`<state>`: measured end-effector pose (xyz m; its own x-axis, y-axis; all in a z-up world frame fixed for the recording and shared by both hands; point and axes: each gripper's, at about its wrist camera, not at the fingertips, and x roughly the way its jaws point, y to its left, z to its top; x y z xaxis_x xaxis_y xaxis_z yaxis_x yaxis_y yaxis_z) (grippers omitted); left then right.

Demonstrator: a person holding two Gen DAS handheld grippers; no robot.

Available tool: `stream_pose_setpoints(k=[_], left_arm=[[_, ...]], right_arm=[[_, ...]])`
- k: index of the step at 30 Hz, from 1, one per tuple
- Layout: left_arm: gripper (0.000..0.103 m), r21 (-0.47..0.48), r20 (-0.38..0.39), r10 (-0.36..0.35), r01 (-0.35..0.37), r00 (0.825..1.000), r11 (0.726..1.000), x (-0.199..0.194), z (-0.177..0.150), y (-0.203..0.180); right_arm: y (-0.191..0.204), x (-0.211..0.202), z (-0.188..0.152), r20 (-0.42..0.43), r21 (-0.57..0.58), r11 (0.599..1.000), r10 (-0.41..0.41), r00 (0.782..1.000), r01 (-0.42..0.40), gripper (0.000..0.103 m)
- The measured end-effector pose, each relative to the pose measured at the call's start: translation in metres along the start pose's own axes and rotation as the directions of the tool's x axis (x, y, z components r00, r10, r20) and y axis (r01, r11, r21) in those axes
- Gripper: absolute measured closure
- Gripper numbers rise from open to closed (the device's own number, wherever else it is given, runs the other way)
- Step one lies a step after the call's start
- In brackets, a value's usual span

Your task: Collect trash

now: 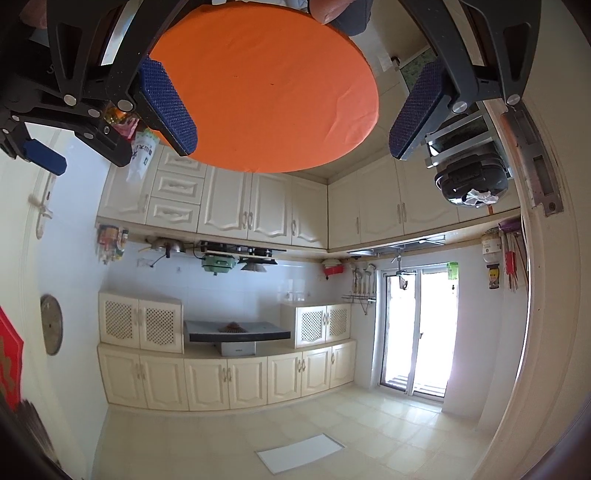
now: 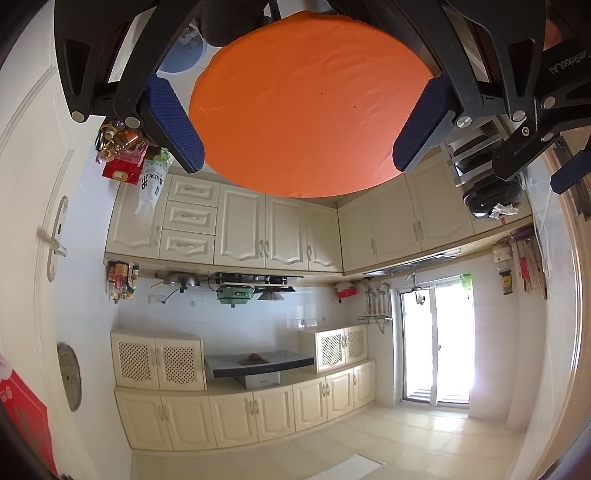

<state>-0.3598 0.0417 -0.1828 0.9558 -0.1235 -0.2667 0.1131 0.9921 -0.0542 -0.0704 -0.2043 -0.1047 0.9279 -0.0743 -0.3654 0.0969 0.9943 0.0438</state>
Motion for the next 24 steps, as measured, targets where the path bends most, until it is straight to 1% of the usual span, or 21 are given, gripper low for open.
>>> stream_pose_setpoints(k=[7,12,16,21,24], left_arm=[[0.001,-0.006,-0.004,-0.001,0.001,1.000,1.000,0.004,0.007,0.003],[0.001,-0.004,-0.004,0.003,-0.003,1.000,1.000,0.001,0.005,-0.008],[0.001,-0.006,-0.005,-0.007,0.007,1.000,1.000,0.004,0.009,-0.006],[0.001,-0.010,-0.010,-0.006,0.006,1.000,1.000,0.005,0.007,-0.009],[0.001,-0.009,-0.009,-0.001,0.001,1.000,1.000,0.007,0.011,-0.010]], right_arm=[[0.000,-0.001,-0.002,0.003,0.001,1.000,0.006,1.000,-0.006,0.000],[-0.003,0.000,-0.004,0.002,0.010,1.000,0.002,1.000,-0.002,0.000],[-0.004,0.001,-0.004,0.000,0.009,1.000,0.002,1.000,-0.002,0.000],[-0.005,0.002,-0.005,-0.003,0.011,1.000,0.008,1.000,-0.008,0.000],[-0.006,0.002,-0.006,-0.001,0.012,1.000,0.007,1.000,-0.007,0.000]])
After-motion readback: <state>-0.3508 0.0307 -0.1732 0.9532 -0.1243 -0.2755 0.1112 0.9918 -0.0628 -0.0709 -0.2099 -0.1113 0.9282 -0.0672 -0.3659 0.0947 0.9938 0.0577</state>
